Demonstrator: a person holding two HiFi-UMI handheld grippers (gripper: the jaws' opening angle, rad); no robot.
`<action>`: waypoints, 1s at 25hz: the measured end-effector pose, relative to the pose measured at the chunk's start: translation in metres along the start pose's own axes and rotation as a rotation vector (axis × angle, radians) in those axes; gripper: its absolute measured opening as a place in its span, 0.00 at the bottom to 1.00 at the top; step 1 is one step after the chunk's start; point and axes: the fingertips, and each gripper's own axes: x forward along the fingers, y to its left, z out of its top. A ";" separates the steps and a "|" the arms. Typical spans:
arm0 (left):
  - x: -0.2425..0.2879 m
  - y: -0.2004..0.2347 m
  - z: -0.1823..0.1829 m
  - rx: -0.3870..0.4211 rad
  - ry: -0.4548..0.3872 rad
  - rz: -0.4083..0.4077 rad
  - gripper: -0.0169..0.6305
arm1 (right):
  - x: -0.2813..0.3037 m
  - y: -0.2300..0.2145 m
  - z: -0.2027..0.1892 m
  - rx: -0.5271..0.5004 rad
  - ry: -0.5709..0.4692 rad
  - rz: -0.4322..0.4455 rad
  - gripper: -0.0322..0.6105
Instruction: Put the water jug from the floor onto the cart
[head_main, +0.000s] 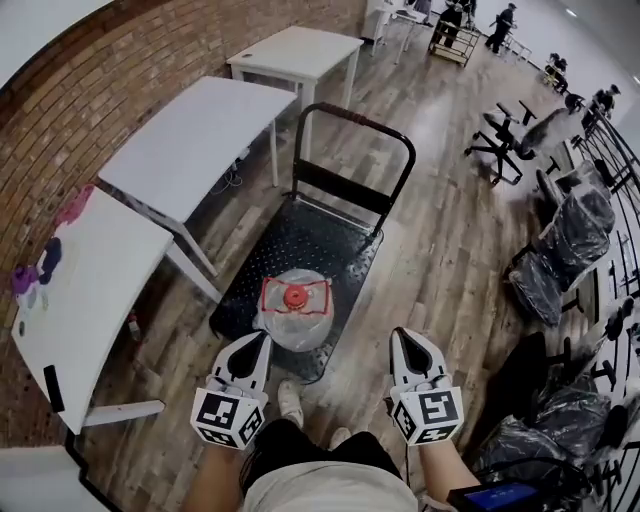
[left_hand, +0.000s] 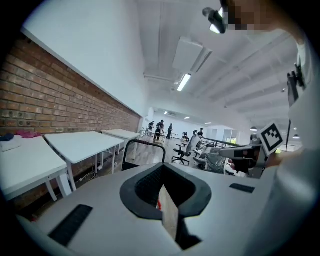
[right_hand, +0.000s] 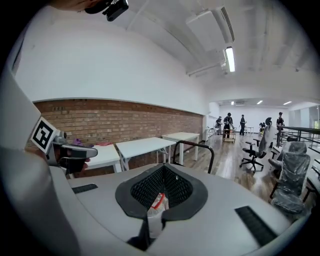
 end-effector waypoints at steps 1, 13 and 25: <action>-0.004 -0.012 0.001 0.006 -0.005 -0.009 0.02 | -0.012 -0.004 0.001 -0.003 -0.011 -0.004 0.06; -0.080 -0.131 0.008 0.075 -0.043 0.006 0.02 | -0.136 -0.020 0.000 0.005 -0.100 0.048 0.05; -0.139 -0.134 0.026 0.104 -0.094 -0.006 0.02 | -0.174 0.022 0.021 -0.062 -0.137 0.046 0.05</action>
